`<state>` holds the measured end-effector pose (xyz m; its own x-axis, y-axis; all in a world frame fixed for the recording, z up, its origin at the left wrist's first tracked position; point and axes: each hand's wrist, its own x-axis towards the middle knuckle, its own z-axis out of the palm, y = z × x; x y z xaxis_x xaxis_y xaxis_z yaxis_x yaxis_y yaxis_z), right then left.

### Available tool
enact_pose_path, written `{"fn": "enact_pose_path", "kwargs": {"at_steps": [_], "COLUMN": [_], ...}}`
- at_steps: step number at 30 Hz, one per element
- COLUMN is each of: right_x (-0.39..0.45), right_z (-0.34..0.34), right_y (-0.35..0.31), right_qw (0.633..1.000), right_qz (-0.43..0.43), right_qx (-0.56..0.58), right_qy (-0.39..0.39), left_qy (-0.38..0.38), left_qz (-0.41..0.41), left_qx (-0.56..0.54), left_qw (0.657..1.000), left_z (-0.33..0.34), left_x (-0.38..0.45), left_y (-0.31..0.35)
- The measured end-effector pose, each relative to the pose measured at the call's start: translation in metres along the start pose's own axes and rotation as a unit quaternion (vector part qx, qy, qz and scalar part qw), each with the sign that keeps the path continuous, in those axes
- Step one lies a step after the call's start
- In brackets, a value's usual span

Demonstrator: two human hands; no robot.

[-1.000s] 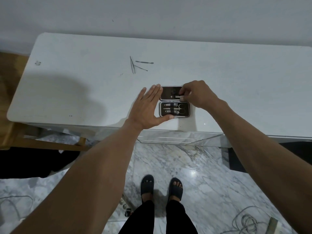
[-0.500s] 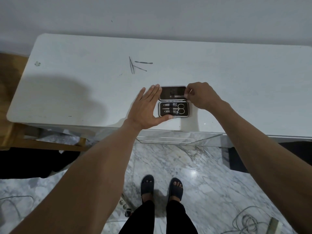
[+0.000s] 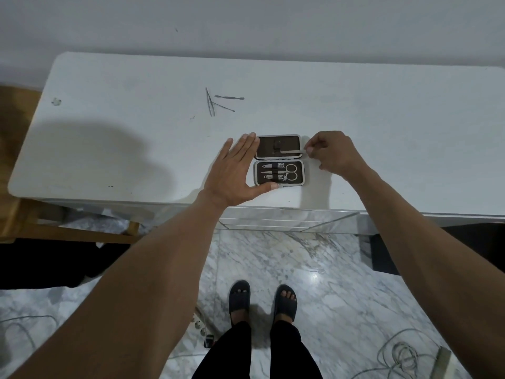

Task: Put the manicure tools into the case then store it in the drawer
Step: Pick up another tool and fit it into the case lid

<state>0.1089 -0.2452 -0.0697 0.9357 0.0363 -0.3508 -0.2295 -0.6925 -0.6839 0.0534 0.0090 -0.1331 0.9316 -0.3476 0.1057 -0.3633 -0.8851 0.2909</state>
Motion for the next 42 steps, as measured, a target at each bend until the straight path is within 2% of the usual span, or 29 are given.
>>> {"fn": "enact_pose_path", "kwargs": {"at_steps": [3, 15, 24, 27, 38, 42], "right_x": [0.001, -0.009, -0.009, -0.010, -0.009, -0.010], "right_z": [0.003, 0.012, 0.013, 0.016, 0.021, 0.032], "right_y": [0.000, -0.001, 0.001, -0.001, -0.026, -0.035], "right_qw": [0.999, 0.999, 0.991, 0.994, 0.990, 0.987], "right_qz": [-0.023, -0.038, 0.020, 0.009, -0.009, -0.035], "right_qx": [-0.025, 0.018, 0.123, 0.097, -0.118, -0.134], "right_qy": [0.001, 0.028, 0.050, 0.056, 0.077, 0.077], "left_qy": [0.001, 0.000, -0.006, -0.006, -0.004, -0.001], "left_qz": [0.001, 0.002, 0.001, 0.000, 0.003, 0.001], "left_qx": [0.000, 0.005, 0.006, 0.003, 0.000, -0.006], "left_qw": [1.000, 1.000, 1.000, 1.000, 1.000, 1.000], "left_z": [0.000, -0.001, -0.002, -0.001, 0.000, 0.000], "left_x": [0.000, 0.000, 0.000, 0.000, 0.001, 0.000], "left_y": [0.000, 0.000, 0.000, 0.000, -0.001, -0.001]}}
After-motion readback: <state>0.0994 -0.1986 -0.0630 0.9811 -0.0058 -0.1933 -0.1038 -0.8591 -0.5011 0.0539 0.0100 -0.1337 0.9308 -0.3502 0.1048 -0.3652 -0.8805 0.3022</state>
